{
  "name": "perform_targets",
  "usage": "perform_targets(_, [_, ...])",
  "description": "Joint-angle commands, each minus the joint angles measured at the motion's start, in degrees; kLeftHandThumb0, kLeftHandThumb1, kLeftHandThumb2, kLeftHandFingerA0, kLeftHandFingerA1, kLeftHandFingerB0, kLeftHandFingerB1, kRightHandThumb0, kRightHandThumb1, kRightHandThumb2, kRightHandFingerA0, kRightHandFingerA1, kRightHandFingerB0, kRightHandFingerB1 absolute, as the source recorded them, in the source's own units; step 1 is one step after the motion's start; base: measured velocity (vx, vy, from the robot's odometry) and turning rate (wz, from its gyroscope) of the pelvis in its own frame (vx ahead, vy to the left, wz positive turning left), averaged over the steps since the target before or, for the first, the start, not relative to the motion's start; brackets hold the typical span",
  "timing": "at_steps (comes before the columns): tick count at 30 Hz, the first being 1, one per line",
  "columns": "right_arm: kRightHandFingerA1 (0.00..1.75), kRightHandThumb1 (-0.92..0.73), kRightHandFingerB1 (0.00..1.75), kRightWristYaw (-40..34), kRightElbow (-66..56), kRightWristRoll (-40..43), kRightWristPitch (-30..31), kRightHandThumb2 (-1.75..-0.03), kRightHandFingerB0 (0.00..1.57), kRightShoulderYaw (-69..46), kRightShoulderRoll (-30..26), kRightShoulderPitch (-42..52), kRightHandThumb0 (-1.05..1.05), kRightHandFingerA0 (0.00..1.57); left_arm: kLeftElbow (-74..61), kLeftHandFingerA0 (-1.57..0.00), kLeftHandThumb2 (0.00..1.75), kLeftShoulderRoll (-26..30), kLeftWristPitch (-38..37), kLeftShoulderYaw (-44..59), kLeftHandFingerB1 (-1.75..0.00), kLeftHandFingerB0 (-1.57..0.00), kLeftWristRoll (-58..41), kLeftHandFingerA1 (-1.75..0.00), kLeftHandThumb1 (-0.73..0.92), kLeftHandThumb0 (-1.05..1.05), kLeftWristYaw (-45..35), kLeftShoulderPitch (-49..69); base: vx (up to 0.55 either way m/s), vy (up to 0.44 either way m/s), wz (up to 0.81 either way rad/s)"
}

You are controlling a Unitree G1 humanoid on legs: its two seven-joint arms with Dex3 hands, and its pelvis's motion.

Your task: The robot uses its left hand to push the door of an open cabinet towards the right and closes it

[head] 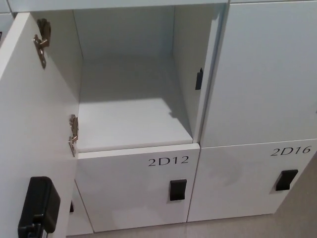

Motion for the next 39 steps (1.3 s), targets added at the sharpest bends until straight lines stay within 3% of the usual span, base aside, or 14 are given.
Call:
perform_targets(1, [0.53,-0.70,0.49,-1.5,2.2,-0.3,-4.3,-0.99,0.28,-0.4,-1.1,-0.9,-0.53,0.33,2.3,-0.52,0.65,1.6,-5.1,-1.0,-0.34,-0.41,0.9,-0.38,0.80,-0.57,-1.3,-1.0,0.00,0.000,0.00])
perform_targets(13, [0.52,-0.70,0.48,-1.9,3.4,0.0,-5.3,-0.98,0.28,-0.7,-0.7,-1.6,-0.52,0.33,2.7,-0.44,0.67,0.2,-9.4,4.4,-0.32,-0.33,-2.9,-0.38,0.86,-0.68,5.6,-0.6,0.00,0.000,0.00])
perform_targets(17, [0.53,-0.70,0.49,-2.3,3.6,-0.2,-5.5,-0.98,0.30,-0.7,-0.7,-1.7,-0.51,0.34,-1.4,-0.40,0.67,-0.4,-16.0,7.2,-0.30,-0.30,-3.1,-0.35,0.87,-0.69,11.6,0.3,0.00,0.000,0.00])
perform_targets(21, [0.52,-0.70,0.48,-1.8,3.6,-0.1,-5.1,-0.98,0.26,-0.6,-0.8,-1.4,-0.52,0.32,-16.8,-0.35,0.67,-1.2,-20.2,6.9,-0.31,-0.28,-2.1,-0.33,0.88,-0.74,10.0,-0.4,0.00,0.000,0.00])
perform_targets(23, [0.52,-0.70,0.48,-1.8,3.6,-0.1,-5.3,-0.98,0.26,-0.6,-0.9,-1.3,-0.52,0.32,-20.4,-0.35,0.67,-1.3,-20.0,6.5,-0.31,-0.28,-1.3,-0.33,0.88,-0.74,10.0,-0.2,0.00,0.000,0.00])
perform_targets(26, [0.53,-0.69,0.49,-1.5,3.7,0.3,-5.9,-0.98,0.28,-1.0,-0.8,-1.2,-0.51,0.34,-37.7,-0.35,0.67,-2.4,-16.0,3.4,-0.31,-0.29,3.3,-0.35,0.90,-0.63,9.0,-0.9,0.00,0.000,0.00])
perform_targets(32, [0.54,-0.70,0.48,-2.3,3.7,0.0,-5.5,-1.00,0.27,-0.8,-1.1,-1.4,-0.52,0.35,-56.1,-0.38,0.66,-8.8,-9.5,-6.1,-0.30,-0.30,9.9,-0.34,0.86,-0.64,3.1,-6.8,0.00,0.000,0.00])
perform_targets(34, [0.53,-0.69,0.48,-2.1,3.7,0.3,-6.0,-0.99,0.26,-1.0,-0.9,-1.3,-0.52,0.34,-57.8,-0.43,0.67,-12.5,-8.4,-10.5,-0.30,-0.30,12.2,-0.35,0.88,-0.68,1.4,-10.1,0.00,0.000,0.00])
perform_targets(39, [0.54,-0.69,0.49,-2.4,3.4,0.5,-6.5,-0.99,0.30,-1.2,-0.9,-1.0,-0.51,0.36,-59.0,-0.37,0.67,-21.9,-6.7,-23.2,-0.30,-0.29,26.5,-0.34,0.89,-0.69,1.6,-17.1,0.00,0.000,0.00])
